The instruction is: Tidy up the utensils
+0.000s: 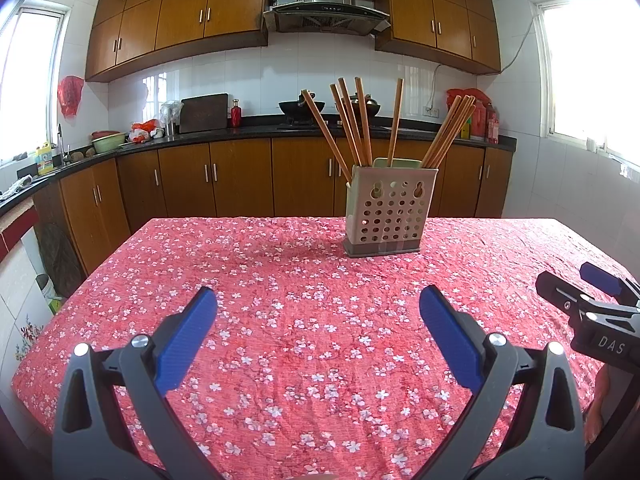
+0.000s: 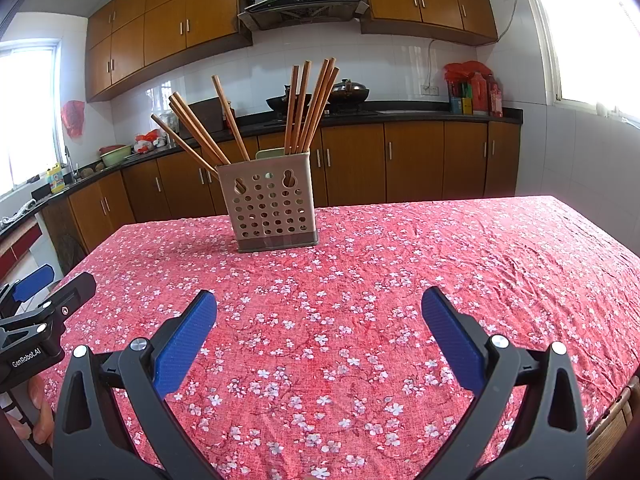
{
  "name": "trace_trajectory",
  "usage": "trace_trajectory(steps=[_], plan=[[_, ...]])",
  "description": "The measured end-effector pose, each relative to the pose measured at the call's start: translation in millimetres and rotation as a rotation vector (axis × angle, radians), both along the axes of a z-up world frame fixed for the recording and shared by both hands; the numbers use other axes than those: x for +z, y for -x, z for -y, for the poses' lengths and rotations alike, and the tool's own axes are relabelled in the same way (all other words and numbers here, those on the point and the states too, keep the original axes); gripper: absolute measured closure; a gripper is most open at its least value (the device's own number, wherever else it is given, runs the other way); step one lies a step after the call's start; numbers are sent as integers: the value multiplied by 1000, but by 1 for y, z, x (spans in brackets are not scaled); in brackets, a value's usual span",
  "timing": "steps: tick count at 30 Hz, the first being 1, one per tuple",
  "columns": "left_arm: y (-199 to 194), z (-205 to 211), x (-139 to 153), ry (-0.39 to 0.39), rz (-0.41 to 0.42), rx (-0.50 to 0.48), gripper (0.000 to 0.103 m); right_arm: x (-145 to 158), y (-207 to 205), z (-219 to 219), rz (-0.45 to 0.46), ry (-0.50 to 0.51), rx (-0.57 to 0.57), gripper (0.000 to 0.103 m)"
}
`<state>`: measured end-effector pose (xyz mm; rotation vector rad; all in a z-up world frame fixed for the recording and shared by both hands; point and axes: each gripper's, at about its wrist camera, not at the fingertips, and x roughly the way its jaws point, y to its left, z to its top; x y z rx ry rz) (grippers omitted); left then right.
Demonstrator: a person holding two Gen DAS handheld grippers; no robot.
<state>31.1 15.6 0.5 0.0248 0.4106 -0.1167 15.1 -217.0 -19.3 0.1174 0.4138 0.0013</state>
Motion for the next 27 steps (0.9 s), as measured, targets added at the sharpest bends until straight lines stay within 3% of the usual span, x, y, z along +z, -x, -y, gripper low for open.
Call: trace_trajectory(steps=[27], plan=[[-5,-7,1,-4,-13,-4,4,-2,0,-1,-7,-8,-5,2]])
